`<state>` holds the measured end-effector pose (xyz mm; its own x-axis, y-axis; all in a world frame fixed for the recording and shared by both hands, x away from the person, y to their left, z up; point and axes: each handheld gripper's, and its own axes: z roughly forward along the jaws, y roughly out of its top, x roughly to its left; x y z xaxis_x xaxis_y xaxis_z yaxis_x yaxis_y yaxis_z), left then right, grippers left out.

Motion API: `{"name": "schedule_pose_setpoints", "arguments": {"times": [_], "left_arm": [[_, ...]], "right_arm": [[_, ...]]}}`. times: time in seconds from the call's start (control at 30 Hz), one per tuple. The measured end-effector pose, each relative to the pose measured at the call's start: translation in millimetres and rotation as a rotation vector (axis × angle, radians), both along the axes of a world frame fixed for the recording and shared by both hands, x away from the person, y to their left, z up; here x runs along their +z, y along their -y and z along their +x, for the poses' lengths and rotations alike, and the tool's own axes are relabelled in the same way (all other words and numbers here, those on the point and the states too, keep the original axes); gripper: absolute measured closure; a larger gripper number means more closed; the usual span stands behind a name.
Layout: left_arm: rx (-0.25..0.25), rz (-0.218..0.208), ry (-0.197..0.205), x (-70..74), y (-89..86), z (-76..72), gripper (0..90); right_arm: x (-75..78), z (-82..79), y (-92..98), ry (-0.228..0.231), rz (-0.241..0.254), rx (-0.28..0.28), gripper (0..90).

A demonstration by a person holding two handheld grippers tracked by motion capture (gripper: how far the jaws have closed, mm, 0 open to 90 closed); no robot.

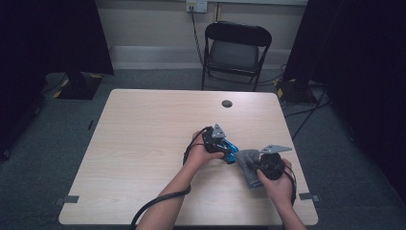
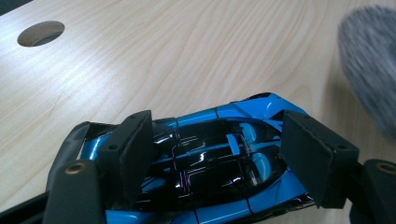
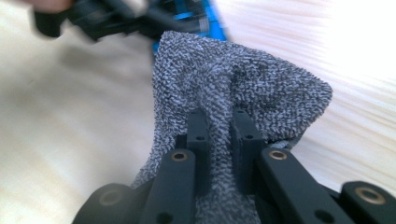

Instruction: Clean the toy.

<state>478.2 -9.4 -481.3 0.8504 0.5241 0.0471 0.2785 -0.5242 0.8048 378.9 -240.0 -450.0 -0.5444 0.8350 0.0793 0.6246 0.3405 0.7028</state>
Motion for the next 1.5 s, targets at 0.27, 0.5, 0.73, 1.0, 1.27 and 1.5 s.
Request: {"name": "schedule_pose_setpoints", "arguments": {"times": [0.27, 0.5, 0.73, 1.0, 1.27, 1.5], "left_arm": [[-0.001, 0.003, -0.004, 0.4, 0.1, 0.4, 26.4], [0.0, 0.001, -0.006, 0.3, 0.4, -0.2, 26.4], [-0.003, 0.003, -0.003, 0.2, 0.2, -0.3, 26.4], [0.004, 0.002, -0.005, 0.3, 0.9, -0.5, 26.4], [0.005, -0.002, -0.002, -0.2, 1.0, -0.9, 26.3], [0.007, -0.003, -0.002, -0.2, 1.2, -1.0, 26.3]], "right_arm": [[-13.4, 23.9, 19.8, -0.032, 0.012, -0.094, 80.8], [-21.1, 33.4, 11.7, -0.044, -0.031, -0.123, 80.6], [-23.5, 34.3, -4.7, -0.043, -0.102, -0.081, 80.6], [-22.7, 28.8, -6.3, -0.055, -0.106, -0.047, 80.6], [-22.9, 19.1, -12.2, -0.055, -0.105, 0.007, 80.6], [-22.5, 11.2, -20.4, -0.058, -0.109, 0.053, 80.5]]}}
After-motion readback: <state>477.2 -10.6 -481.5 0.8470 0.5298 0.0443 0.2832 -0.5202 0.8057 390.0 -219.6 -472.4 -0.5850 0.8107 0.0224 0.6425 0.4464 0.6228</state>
